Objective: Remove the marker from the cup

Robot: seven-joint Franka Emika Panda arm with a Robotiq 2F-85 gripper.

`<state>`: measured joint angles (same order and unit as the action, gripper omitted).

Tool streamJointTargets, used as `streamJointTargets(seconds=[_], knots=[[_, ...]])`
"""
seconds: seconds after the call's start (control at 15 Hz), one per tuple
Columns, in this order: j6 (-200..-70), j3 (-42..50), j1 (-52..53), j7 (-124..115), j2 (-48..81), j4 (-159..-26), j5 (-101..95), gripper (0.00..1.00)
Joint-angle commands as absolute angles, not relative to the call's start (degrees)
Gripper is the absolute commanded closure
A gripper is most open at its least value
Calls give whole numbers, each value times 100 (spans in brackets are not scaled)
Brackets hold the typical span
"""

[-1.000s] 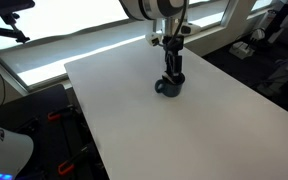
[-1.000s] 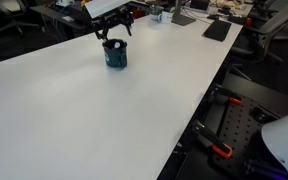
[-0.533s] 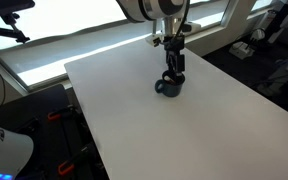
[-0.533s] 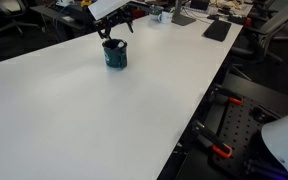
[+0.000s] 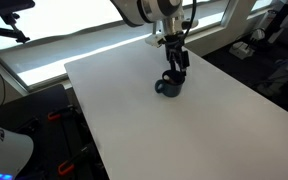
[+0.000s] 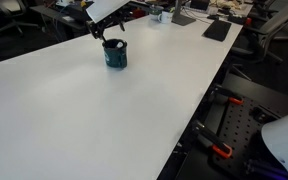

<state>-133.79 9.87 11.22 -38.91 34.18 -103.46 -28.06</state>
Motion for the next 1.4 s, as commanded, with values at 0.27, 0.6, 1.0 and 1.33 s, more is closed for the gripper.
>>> streamJointTargets(seconds=[0.27,0.6,1.0,1.33], knots=[[-15025,734,820,-3065,3374,-10724,-2071,0],[-14861,773,916,-2670,3172,-10977,-1301,1],[-14460,754,987,-2688,2876,-11194,-1120,0],[-14355,619,803,-2506,2721,-11381,-771,7]])
